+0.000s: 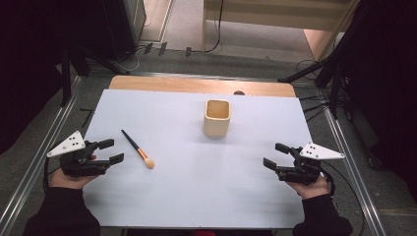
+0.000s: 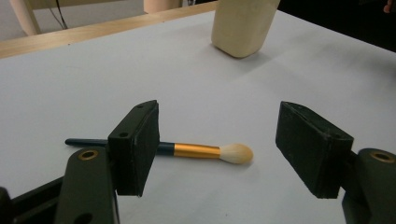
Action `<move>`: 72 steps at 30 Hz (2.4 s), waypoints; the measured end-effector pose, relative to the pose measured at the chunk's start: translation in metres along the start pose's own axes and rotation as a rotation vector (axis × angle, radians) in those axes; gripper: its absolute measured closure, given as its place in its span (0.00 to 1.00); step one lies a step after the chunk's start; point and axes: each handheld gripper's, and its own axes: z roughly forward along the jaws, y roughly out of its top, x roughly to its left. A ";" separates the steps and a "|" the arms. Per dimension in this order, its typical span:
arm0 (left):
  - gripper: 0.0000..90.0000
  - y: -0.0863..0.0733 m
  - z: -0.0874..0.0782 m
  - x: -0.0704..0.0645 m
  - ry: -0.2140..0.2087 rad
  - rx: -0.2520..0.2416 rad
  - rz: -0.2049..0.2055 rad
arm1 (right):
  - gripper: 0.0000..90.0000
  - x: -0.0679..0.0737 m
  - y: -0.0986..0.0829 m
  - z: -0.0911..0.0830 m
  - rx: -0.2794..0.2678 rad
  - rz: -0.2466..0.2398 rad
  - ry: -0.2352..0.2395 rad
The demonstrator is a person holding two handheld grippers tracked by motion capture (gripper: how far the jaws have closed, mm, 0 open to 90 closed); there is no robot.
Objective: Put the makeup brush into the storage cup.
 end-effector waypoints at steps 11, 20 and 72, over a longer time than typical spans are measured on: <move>0.35 0.000 0.001 0.001 0.001 0.000 -0.004 | 0.26 0.000 0.000 -0.001 -0.003 0.002 -0.006; 0.34 0.007 0.000 0.004 -0.009 0.010 -0.039 | 0.26 -0.001 -0.001 0.001 0.009 0.010 -0.012; 0.32 0.070 0.035 0.019 0.009 0.369 0.018 | 0.27 -0.007 -0.001 -0.008 -0.024 0.041 -0.013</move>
